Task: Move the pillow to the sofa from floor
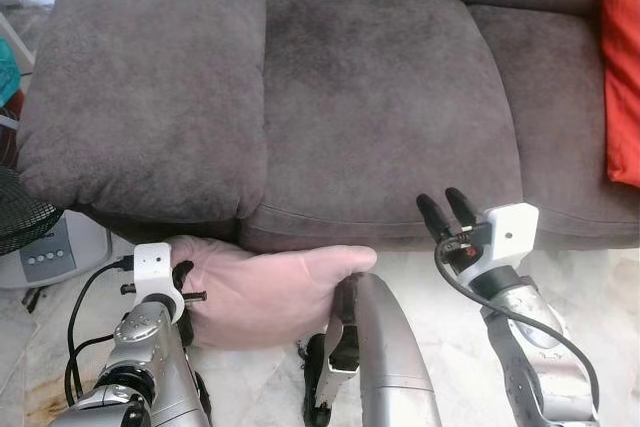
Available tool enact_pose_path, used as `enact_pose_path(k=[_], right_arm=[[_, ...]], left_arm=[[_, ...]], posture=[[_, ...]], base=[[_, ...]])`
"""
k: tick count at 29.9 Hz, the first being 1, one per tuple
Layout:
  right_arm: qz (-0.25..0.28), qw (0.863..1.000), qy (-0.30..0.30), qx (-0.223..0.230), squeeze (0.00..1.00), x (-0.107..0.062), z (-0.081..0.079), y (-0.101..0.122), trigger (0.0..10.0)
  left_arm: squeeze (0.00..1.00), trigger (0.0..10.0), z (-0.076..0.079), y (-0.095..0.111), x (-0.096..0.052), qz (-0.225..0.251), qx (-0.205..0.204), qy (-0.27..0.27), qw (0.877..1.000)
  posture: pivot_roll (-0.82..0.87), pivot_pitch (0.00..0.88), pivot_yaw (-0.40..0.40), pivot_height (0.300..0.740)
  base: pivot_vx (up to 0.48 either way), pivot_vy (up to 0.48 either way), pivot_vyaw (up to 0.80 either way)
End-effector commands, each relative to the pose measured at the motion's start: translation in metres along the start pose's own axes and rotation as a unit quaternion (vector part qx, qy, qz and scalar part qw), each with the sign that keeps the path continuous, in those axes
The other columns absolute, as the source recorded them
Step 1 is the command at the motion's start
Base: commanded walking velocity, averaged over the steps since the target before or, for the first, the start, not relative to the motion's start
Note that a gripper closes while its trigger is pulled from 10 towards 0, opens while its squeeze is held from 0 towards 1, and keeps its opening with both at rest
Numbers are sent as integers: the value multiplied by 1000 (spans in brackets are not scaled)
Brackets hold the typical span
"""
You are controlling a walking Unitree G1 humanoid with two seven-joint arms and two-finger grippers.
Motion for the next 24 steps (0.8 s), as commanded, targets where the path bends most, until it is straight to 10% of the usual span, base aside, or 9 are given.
enact_pose_path(k=[1,9,10,19,20,24], right_arm=[[-14,1000,-6,1,0,-4,1,-10,10000],[-11,1000,-9,7,0,-2,-3,-11,10000],[-11,1000,-9,6,0,-2,-3,-11,10000],[-10,1000,-14,5,0,-4,0,-12,10000],[-11,1000,-13,5,0,-4,-1,-12,10000],[-11,1000,-11,5,0,-4,-2,-13,10000]], left_arm=[[0,10000,0,8,-1,27,7,3,1000],[0,10000,9,13,-7,62,-11,-4,998],[0,0,10,13,-7,64,-16,-7,998],[0,0,17,11,-5,54,1,-4,999],[0,10000,17,12,-6,58,0,-1,998],[0,10000,20,17,-9,78,-7,-4,997]], posture=[[44,303,-184,519],[52,299,-169,519],[51,299,-167,519],[48,299,-164,519],[49,301,-166,519],[50,305,-169,519]], base=[[0,0,0],[0,0,0],[0,0,0],[0,0,0],[0,0,0],[0,0,0]])
Point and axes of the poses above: a point about 5 cm out from each wrist's last joint towards the gripper, its own x axis pointing out of the wrist towards the gripper, its own y axis along the axis of the wrist's last joint, z = x × y, the point moved 6 cm from there along x, pointing out of the wrist towards the gripper, and after that the axes turned 13 degrees about -x, right-handed, at the moved point
